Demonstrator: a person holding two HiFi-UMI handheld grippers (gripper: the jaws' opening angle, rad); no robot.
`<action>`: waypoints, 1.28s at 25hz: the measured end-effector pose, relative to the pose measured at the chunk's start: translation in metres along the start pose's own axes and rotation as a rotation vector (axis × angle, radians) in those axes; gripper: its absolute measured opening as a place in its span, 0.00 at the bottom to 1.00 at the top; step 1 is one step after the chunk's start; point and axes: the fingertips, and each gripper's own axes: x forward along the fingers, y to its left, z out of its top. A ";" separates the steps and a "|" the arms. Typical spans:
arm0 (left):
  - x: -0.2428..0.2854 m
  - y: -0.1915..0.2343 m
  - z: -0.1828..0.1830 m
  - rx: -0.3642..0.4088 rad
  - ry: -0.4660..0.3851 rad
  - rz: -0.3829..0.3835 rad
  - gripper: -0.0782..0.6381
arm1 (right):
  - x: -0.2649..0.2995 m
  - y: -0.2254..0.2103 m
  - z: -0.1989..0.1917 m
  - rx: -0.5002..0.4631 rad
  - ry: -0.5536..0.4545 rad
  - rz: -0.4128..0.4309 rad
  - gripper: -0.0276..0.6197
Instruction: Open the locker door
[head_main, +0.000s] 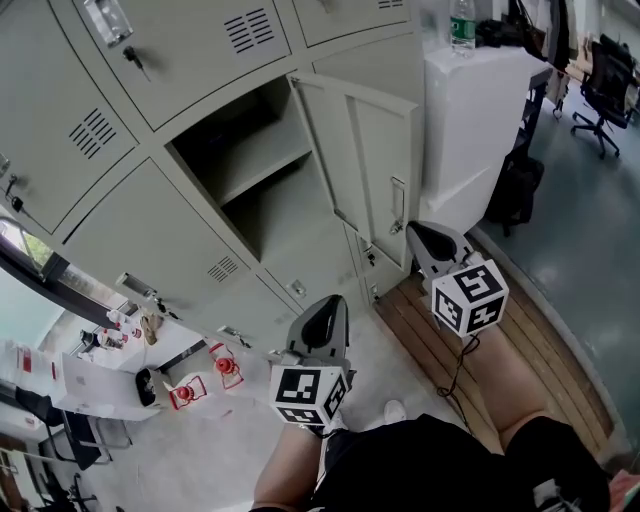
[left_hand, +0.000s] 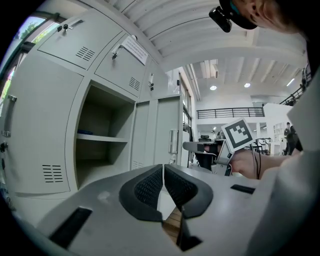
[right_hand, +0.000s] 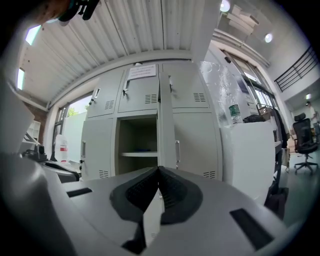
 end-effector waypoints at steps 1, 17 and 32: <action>-0.002 0.002 0.000 0.000 -0.001 0.015 0.14 | 0.002 0.006 0.001 0.000 -0.002 0.021 0.13; -0.069 0.058 -0.006 -0.024 0.003 0.142 0.14 | 0.027 0.134 -0.014 0.004 0.038 0.241 0.13; -0.145 0.095 -0.026 -0.059 0.011 0.120 0.14 | 0.009 0.228 -0.030 0.025 0.070 0.234 0.13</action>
